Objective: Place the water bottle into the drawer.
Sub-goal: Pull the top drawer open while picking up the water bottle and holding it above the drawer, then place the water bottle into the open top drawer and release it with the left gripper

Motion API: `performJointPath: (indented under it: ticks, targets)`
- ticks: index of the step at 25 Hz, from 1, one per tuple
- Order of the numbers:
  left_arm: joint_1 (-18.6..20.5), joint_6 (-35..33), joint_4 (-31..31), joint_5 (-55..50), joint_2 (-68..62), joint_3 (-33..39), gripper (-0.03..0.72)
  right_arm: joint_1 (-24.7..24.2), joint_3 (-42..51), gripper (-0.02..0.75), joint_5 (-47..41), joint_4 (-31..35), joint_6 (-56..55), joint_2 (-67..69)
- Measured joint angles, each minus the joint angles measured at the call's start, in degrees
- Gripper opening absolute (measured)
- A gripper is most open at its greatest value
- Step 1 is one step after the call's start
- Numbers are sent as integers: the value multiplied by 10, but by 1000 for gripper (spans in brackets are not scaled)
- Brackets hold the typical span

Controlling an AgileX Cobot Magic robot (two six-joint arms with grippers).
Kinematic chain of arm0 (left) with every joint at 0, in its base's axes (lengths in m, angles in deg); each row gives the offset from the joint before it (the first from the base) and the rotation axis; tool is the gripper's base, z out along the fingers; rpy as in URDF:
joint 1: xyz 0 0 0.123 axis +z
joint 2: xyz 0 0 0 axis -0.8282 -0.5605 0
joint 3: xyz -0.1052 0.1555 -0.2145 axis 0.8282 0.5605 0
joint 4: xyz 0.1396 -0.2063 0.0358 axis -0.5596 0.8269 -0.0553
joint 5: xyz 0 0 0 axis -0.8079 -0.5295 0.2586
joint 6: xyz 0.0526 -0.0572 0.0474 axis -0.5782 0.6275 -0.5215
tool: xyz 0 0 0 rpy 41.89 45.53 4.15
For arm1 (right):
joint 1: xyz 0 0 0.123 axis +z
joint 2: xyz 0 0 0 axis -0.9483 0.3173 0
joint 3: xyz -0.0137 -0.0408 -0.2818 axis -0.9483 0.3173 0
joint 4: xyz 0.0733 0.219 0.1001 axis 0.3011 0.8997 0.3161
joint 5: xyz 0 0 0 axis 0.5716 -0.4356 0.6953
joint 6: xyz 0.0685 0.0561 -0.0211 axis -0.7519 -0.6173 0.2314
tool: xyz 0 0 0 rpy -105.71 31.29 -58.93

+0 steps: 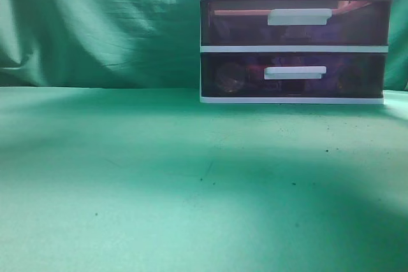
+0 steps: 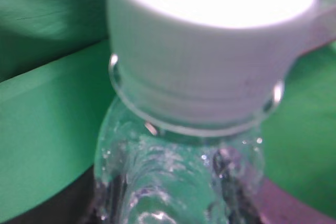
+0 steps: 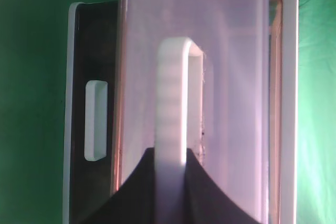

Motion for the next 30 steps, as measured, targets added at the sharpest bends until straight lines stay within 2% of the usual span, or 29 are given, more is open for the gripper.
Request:
performJointPath:
  ticks: [5, 9, 13, 15, 17, 21, 30]
  targets:
    - [-22, -100, 63, -103, -109, -179, 307, 0, 2, 82, 0, 0, 0, 0]
    - [-47, -130, 113, -155, -209, -340, 307, 0, 2, 82, -1, -3, 0, 0]
    - [-85, -160, 123, -185, -303, -472, 307, 0, 3, 82, -10, -15, 0, 0]
    - [-105, -183, 121, -193, -343, -517, 307, 0, 3, 82, -15, -16, 0, 0]
    - [-127, -197, 109, -196, -371, -545, 307, 0, 3, 82, -17, -16, 0, 0]
    - [-150, -206, 87, -190, -419, -554, 307, 0, 3, 82, -18, -16, -1, 0]
    - [-165, -221, 57, -87, -453, -554, 307, 0, 3, 82, -23, -19, -7, 0]
